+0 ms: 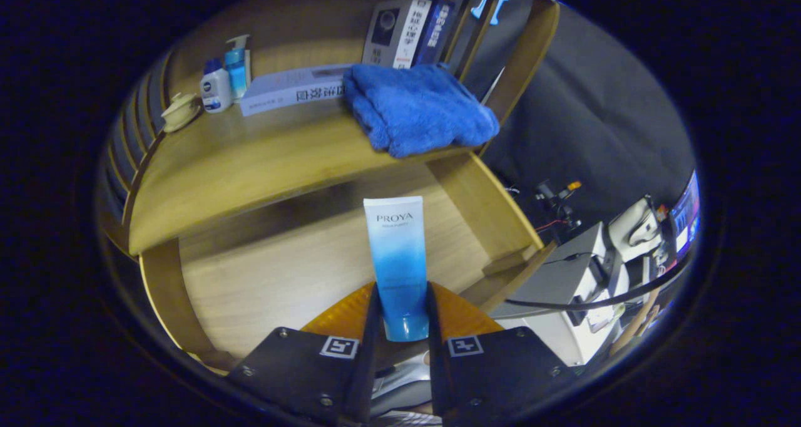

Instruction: Pull open the drawer, take out the items inside it, and place them on the countertop above the cabinet.

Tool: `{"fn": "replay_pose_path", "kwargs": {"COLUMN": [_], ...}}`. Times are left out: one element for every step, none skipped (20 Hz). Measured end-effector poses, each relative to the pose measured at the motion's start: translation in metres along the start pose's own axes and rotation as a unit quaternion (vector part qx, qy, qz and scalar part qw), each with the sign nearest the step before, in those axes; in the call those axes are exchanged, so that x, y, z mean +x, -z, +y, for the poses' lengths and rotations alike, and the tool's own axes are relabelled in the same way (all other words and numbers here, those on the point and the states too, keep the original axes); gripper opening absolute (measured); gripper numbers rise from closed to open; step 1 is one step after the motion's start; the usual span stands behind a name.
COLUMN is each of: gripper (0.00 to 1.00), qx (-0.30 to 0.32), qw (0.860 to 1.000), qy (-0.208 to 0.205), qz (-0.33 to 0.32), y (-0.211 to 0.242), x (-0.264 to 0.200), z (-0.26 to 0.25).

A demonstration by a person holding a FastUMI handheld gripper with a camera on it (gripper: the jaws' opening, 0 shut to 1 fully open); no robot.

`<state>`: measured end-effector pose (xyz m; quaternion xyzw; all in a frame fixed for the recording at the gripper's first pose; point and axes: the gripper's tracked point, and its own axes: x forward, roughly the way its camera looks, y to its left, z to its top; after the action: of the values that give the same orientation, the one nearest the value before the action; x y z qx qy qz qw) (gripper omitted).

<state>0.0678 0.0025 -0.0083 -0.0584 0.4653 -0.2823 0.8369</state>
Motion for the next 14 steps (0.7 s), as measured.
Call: {"fn": "replay_pose_path", "kwargs": {"gripper": [0.37, 0.37, 0.37, 0.37, 0.37, 0.37, 0.37, 0.37, 0.37, 0.37, 0.37, 0.37, 0.37, 0.37], "qx": [0.001, 0.005, 0.008, 0.013, 0.016, 0.016, 0.016, 0.016, 0.021, 0.025, 0.025, 0.022, 0.016, 0.007], "qw": [1.0, 0.999, 0.998, 0.996, 0.995, 0.993, 0.991, 0.989, 0.986, 0.984, 0.982, 0.981, 0.981, 0.98], "qy": [-0.002, -0.008, -0.018, -0.028, -0.039, -0.049, -0.057, -0.07, -0.086, -0.103, -0.117, -0.128, -0.136, -0.141], "qz": [-0.017, -0.037, -0.059, -0.078, -0.095, -0.107, -0.118, -0.13, -0.138, -0.142, -0.146, -0.146, -0.141, -0.137], "y": [-0.014, -0.029, -0.045, -0.059, -0.074, -0.09, -0.103, -0.114, -0.122, -0.129, -0.135, -0.141, -0.146, -0.149], "x": [-0.015, -0.029, -0.039, -0.05, -0.056, -0.062, -0.064, -0.059, -0.051, -0.041, -0.031, -0.015, -0.003, 0.011], "z": [0.002, 0.004, 0.009, 0.012, 0.019, 0.025, 0.031, 0.04, 0.05, 0.06, 0.069, 0.073, 0.079, 0.088]}}
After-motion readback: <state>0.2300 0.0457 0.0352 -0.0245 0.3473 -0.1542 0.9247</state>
